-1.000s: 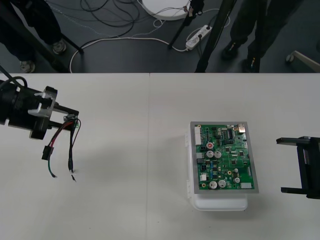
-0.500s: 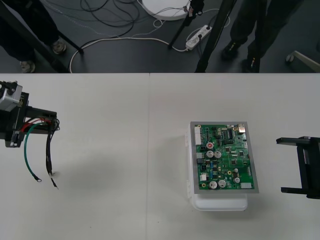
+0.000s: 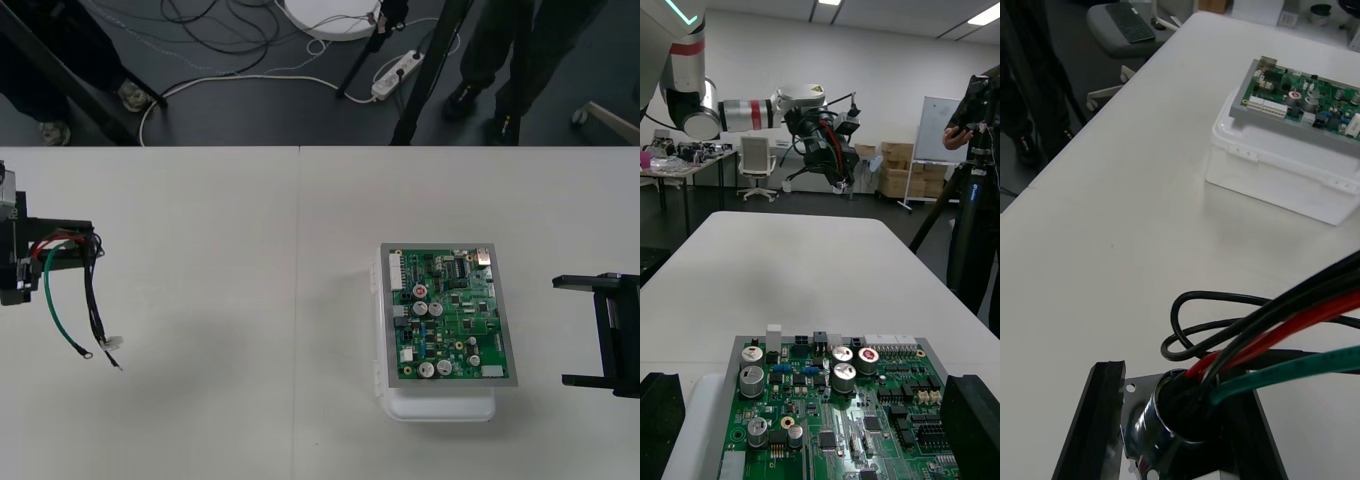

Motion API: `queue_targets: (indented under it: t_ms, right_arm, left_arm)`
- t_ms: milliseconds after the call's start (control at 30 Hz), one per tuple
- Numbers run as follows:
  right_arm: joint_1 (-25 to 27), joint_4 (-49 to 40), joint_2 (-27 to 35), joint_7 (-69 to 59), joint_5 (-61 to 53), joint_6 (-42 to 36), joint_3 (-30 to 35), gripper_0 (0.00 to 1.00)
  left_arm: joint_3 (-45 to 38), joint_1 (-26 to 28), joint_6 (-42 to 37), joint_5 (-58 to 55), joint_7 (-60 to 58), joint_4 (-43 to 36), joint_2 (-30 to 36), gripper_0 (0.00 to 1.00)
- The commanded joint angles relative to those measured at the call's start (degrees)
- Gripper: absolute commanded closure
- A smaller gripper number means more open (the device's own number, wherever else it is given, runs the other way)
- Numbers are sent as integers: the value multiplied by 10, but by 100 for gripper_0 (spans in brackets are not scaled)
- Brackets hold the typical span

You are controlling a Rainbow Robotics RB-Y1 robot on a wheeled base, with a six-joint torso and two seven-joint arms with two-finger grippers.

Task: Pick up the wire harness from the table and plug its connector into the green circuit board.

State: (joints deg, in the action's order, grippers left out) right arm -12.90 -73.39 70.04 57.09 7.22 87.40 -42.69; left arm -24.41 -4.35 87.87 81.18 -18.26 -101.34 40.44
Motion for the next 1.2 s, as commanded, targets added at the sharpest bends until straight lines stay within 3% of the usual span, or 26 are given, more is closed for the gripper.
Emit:
queue_targets:
  t_ms: [33,333,667,1200]
  right_arm:
    - [-11,-7,7,-26,-5,8,-3,0]
    - [-11,-7,7,-28,-6,8,-3,0]
    - [-12,-7,7,-32,-9,8,-3,0]
    - [-11,-8,7,-36,-17,8,0,0]
  left_arm:
    - [-1,10,21,29,-117,-67,-50,100]
    - [84,-20,-7,86,-215,-146,-91,100]
    - [180,-97,-28,170,-293,-150,-138,100]
    - [351,-188,-166,331,-428,-149,-153,100]
